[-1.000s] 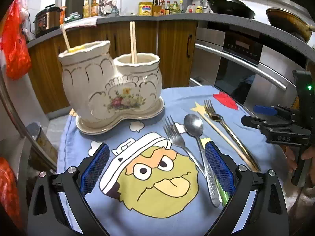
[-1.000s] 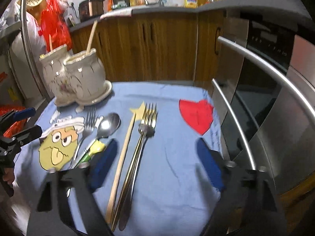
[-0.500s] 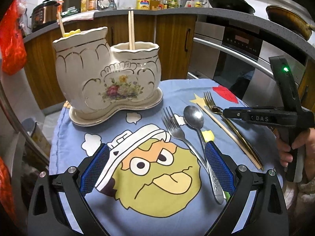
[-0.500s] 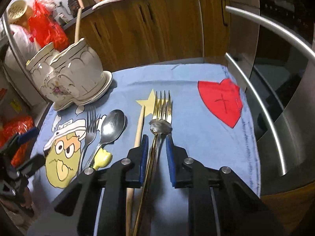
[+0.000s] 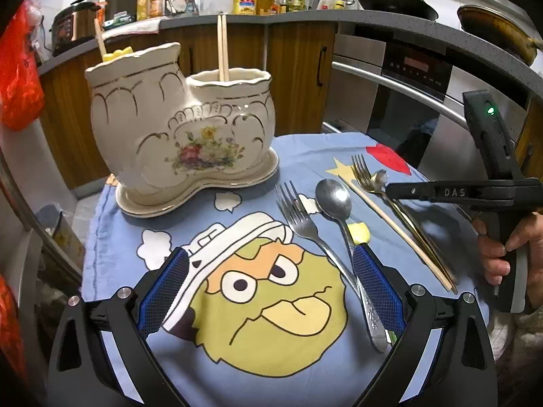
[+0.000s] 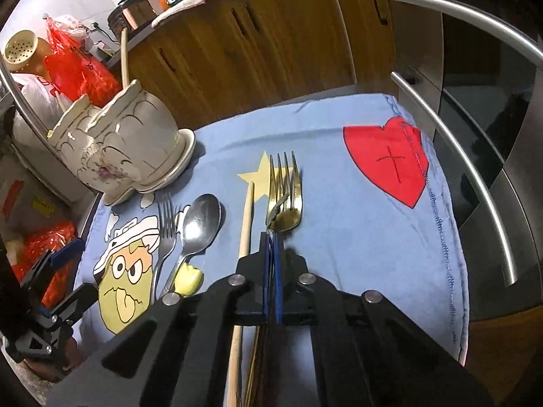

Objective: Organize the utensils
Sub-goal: 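Close the right tool on the gold fork while the left tool lowers onto the silver spoon, then lift the silver spoon and gold fork and carry both over the holder cups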

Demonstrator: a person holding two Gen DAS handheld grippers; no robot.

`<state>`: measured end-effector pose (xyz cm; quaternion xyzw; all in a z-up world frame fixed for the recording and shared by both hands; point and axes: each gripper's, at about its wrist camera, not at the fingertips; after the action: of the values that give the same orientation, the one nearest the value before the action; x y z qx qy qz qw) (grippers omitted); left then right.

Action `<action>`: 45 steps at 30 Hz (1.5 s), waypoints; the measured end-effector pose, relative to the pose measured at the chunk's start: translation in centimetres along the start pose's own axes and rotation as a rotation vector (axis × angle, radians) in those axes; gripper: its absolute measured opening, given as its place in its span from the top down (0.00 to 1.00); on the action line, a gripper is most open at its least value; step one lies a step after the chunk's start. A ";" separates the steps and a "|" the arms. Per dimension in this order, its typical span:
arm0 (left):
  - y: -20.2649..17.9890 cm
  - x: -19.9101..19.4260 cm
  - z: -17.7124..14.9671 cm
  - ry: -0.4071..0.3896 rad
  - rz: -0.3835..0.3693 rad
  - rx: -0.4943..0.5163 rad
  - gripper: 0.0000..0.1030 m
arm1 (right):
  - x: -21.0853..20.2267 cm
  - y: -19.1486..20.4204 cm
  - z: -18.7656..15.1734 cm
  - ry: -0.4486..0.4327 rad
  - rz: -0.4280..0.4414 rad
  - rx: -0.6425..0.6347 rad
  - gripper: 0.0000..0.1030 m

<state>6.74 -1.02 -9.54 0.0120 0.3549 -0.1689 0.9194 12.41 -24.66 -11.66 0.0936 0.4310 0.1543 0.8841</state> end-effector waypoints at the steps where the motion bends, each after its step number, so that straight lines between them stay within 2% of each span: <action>1: -0.1 0.1 0.0 0.003 -0.002 0.000 0.07 | -0.3 0.1 0.1 -0.010 -0.002 -0.007 0.98; 6: -0.3 0.4 -0.1 0.015 -0.008 0.000 0.07 | -1.7 0.0 0.4 -0.059 -0.004 -0.022 0.98; 9: -0.5 0.7 0.4 0.033 -0.067 -0.031 0.12 | -2.4 -0.2 0.6 -0.086 0.011 -0.014 0.98; 10: -0.7 0.8 0.6 0.037 -0.085 -0.034 0.18 | -2.7 -0.2 0.6 -0.097 0.013 -0.017 0.98; 12: -1.6 1.4 1.1 0.067 -0.117 -0.014 0.42 | -3.0 -0.2 0.6 -0.106 0.015 -0.025 0.98; 15: -3.3 2.7 1.5 0.119 -0.140 0.032 0.60 | -3.0 -0.3 0.5 -0.104 0.022 -0.023 0.98; 20: -5.3 4.6 2.1 0.193 -0.174 0.062 0.76 | -3.1 -0.7 0.3 -0.102 0.035 -0.017 0.98; 24: -5.5 6.5 3.0 0.243 -0.134 0.038 0.78 | -3.0 -0.9 0.2 -0.105 0.044 -0.012 0.98; 28: -5.6 8.0 3.4 0.308 -0.082 0.016 0.85 | -3.1 -0.9 0.1 -0.112 0.052 -0.011 0.98; 33: -6.2 8.8 3.9 0.331 -0.017 0.053 0.89 | -3.1 -1.1 0.1 -0.116 0.061 -0.010 0.98; 36: -6.4 9.3 4.1 0.374 0.002 0.059 0.90 | -3.0 -1.1 0.1 -0.112 0.069 -0.007 0.98; 38: -6.8 9.2 3.9 0.380 0.017 0.094 0.90 | -3.1 -1.0 0.1 -0.112 0.072 -0.012 0.98; 45: -7.5 9.8 4.1 0.379 0.021 0.122 0.92 | -3.2 -0.8 0.2 -0.119 0.081 -0.010 0.98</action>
<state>13.78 -11.60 -12.19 0.1028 0.5108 -0.1752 0.8353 10.87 -26.55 -9.44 0.1159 0.3728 0.1863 0.9016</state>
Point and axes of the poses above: each gripper's, at about its wrist camera, not at the fingertips, and x roughly the way its jaws point, y to its left, z to its top, and after that the axes turned 4 degrees about -x, right-handed
